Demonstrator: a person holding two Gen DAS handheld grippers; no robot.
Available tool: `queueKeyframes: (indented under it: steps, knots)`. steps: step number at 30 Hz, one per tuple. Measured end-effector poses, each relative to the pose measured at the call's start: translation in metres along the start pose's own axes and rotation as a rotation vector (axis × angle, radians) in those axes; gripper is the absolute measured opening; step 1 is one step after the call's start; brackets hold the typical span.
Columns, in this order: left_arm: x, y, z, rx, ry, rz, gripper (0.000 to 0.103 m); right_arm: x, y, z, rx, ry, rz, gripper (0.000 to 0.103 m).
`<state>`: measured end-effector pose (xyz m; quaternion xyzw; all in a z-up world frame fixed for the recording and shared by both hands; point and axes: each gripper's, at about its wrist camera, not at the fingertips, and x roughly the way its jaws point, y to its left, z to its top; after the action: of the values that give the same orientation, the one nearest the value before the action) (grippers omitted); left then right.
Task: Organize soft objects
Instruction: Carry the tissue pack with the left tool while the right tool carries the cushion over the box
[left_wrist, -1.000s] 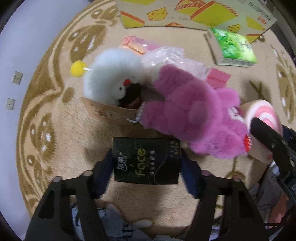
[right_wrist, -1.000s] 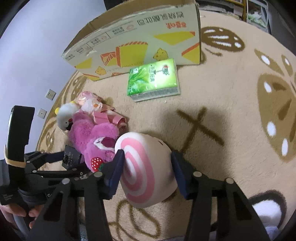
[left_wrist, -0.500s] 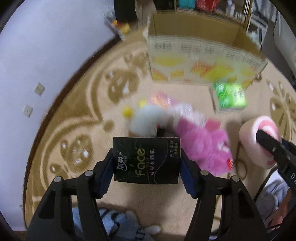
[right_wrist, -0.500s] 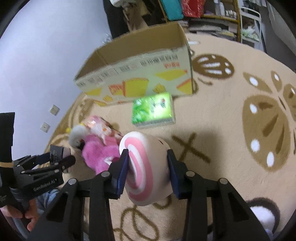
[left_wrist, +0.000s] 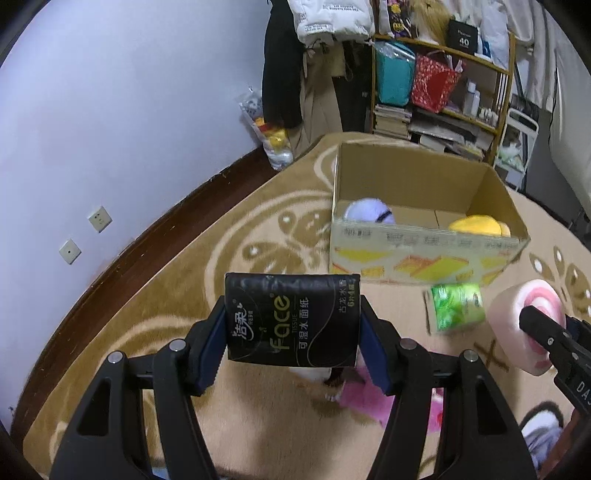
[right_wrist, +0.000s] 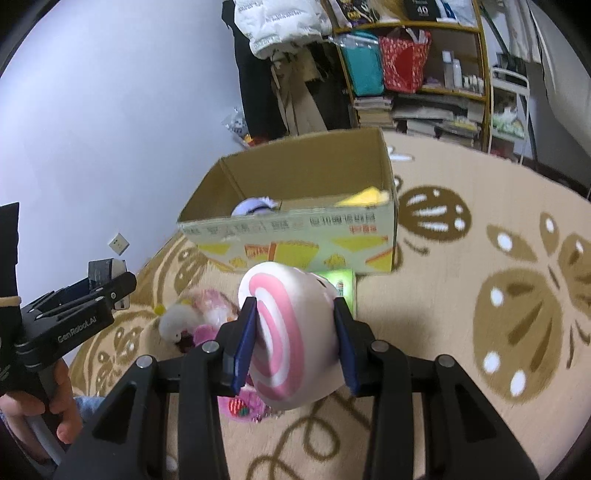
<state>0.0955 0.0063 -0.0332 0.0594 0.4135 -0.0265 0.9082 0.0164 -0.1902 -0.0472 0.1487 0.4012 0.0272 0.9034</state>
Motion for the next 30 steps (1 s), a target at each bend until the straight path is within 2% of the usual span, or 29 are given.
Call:
queueKeyframes:
  steps: [3, 12, 19, 30]
  knots:
    - [0.005, 0.001, 0.01, -0.001, -0.012, -0.006, 0.063, 0.002, -0.001, 0.008, -0.007, -0.022, -0.009, 0.042]
    - [0.03, -0.009, 0.038, 0.062, -0.078, 0.046, 0.063, 0.005, -0.002, 0.04, -0.056, -0.105, -0.036, 0.042]
    - [0.048, -0.009, 0.062, 0.05, -0.094, 0.011, 0.063, 0.012, -0.001, 0.063, -0.103, -0.16, -0.048, 0.042]
    - [0.061, -0.019, 0.09, 0.073, -0.16, 0.01, 0.063, 0.039, -0.01, 0.095, -0.137, -0.187, -0.058, 0.044]
